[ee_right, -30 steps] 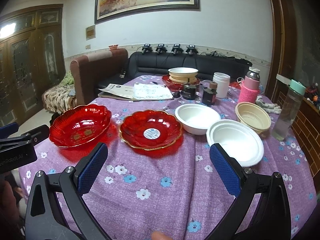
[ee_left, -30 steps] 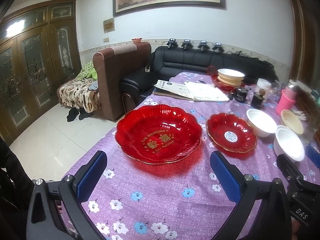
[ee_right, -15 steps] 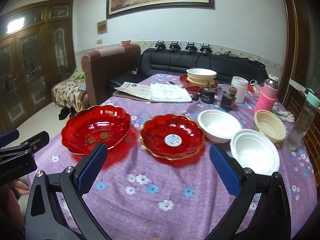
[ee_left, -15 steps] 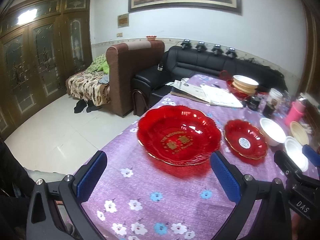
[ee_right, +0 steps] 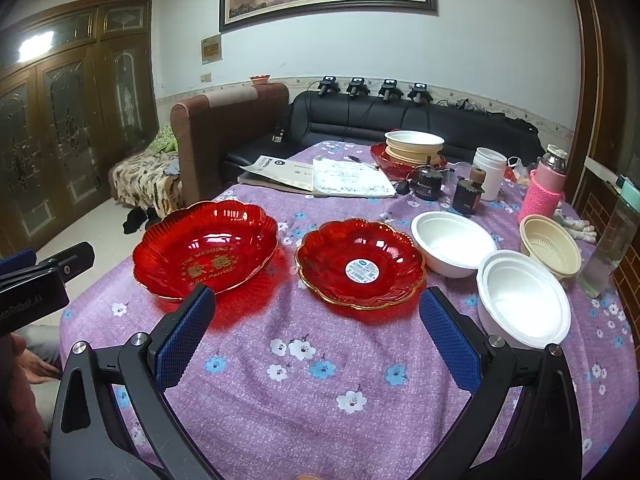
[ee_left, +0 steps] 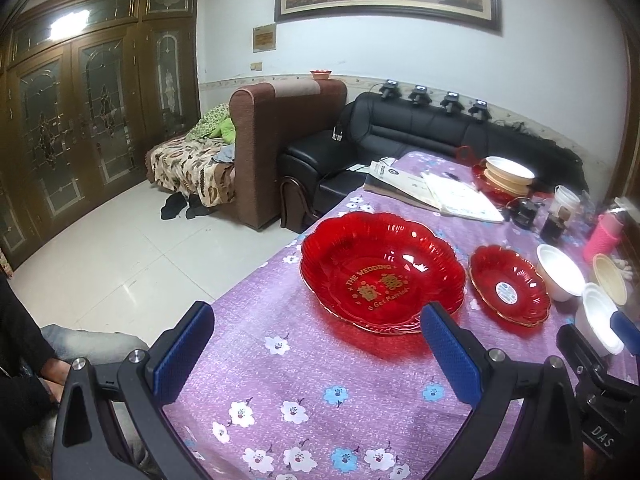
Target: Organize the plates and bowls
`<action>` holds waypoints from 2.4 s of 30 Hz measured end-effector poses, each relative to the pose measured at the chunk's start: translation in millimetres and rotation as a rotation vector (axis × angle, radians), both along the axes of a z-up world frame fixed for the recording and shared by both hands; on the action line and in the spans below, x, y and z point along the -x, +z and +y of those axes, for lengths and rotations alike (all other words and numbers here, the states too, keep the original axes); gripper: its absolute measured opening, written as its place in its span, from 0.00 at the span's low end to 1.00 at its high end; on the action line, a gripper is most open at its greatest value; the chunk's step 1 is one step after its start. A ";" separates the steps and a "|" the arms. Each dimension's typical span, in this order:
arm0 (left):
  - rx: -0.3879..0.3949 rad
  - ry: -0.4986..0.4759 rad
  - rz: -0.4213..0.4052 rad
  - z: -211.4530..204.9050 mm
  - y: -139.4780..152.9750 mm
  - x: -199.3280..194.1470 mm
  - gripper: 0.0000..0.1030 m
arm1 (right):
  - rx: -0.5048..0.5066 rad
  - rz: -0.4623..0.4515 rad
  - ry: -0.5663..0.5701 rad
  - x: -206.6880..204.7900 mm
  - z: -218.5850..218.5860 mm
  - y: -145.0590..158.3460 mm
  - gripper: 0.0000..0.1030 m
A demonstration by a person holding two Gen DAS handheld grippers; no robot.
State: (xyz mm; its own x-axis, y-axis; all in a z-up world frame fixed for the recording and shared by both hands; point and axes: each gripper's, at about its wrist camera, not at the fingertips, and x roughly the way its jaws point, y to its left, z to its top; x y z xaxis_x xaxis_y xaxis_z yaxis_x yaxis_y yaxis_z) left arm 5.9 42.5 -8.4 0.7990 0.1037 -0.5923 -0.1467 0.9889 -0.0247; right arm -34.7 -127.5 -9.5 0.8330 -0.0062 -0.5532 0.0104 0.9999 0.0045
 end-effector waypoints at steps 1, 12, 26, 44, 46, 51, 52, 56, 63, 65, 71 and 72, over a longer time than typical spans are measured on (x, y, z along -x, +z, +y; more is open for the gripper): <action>0.001 0.001 0.001 -0.1 -0.3 -0.2 1.00 | 0.001 0.000 -0.001 -0.2 -0.4 -0.2 1.00; -0.001 -0.001 0.015 1.4 -4.7 -3.5 1.00 | 0.000 -0.008 -0.005 -3.8 0.2 1.1 1.00; 0.005 0.021 0.044 15.4 -16.3 -19.3 1.00 | -0.002 0.012 0.015 -28.7 14.2 2.5 1.00; 0.011 0.107 0.282 54.2 -44.5 -91.4 1.00 | -0.205 0.195 0.001 -81.8 18.9 -39.2 1.00; 0.040 0.121 0.321 57.9 -48.6 -101.0 1.00 | -0.256 0.221 0.001 -90.1 18.4 -45.5 1.00; 0.097 0.121 0.408 55.5 -61.1 -122.4 1.00 | -0.371 0.298 -0.013 -112.0 14.1 -64.3 1.00; 0.099 0.126 0.424 54.7 -63.4 -125.7 1.00 | -0.397 0.307 -0.014 -114.8 12.1 -66.8 1.00; 0.082 0.134 0.430 46.8 -66.0 -131.3 1.00 | -0.500 0.353 -0.022 -128.5 8.3 -78.7 1.00; 0.059 0.150 0.471 47.6 -79.8 -139.8 0.99 | -0.528 0.424 -0.014 -154.9 18.6 -95.5 0.96; 0.045 0.157 0.473 46.9 -81.5 -141.5 0.99 | -0.551 0.444 -0.014 -159.7 19.7 -102.5 0.96; 0.003 0.166 0.476 41.3 -86.8 -147.3 0.98 | -0.509 0.440 -0.020 -170.5 27.5 -104.4 0.79; -0.002 0.165 0.476 40.8 -88.0 -148.4 0.96 | -0.488 0.441 -0.022 -172.5 29.7 -104.5 0.72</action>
